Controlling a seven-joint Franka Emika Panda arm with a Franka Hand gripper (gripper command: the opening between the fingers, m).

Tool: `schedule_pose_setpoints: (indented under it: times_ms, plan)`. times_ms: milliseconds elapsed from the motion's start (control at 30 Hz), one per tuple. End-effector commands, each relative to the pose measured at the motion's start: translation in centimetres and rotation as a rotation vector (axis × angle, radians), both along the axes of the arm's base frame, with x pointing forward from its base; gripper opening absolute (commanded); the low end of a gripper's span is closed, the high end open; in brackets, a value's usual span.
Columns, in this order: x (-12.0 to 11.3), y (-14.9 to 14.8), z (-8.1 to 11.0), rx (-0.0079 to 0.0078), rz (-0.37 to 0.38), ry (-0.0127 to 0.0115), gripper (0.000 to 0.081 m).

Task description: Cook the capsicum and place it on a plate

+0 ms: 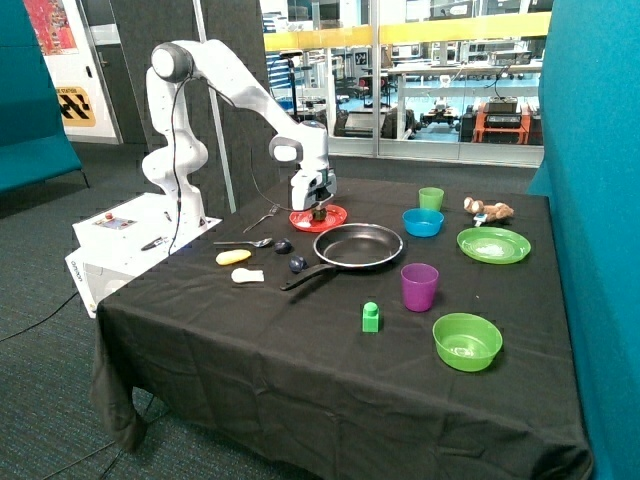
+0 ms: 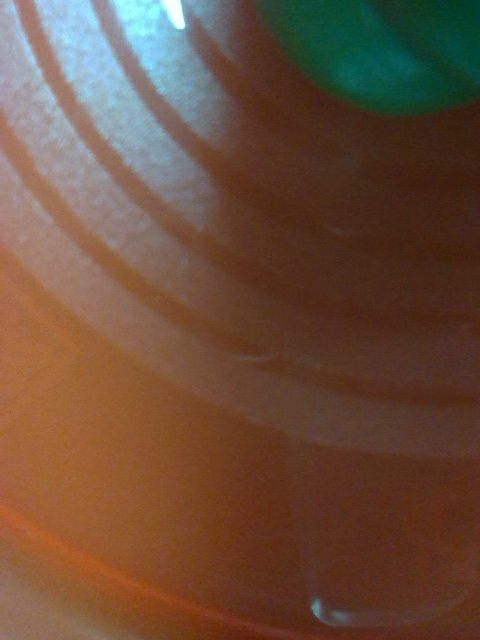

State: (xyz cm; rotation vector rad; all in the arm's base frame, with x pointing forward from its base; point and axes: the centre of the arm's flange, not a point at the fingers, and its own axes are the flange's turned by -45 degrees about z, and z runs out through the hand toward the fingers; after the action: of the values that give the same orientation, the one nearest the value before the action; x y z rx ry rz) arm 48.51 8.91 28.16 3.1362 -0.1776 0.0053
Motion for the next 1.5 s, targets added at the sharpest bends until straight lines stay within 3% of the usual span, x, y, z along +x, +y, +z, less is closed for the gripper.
schedule_pose_setpoints:
  times_ms: [0,900,1267,1467]
  plan:
    - [0.2,0.2,0.1,0.0006,0.007,0.0033,0.0808]
    - [0.1,-0.7,3.9,0.0006,0.019,0.0034,0.0808]
    - [-0.4,0.2,7.2,0.0005,0.057,0.0034,0.0808]
    - [-0.3,-0.4,7.6,0.0005,0.049,0.0034,0.0808]
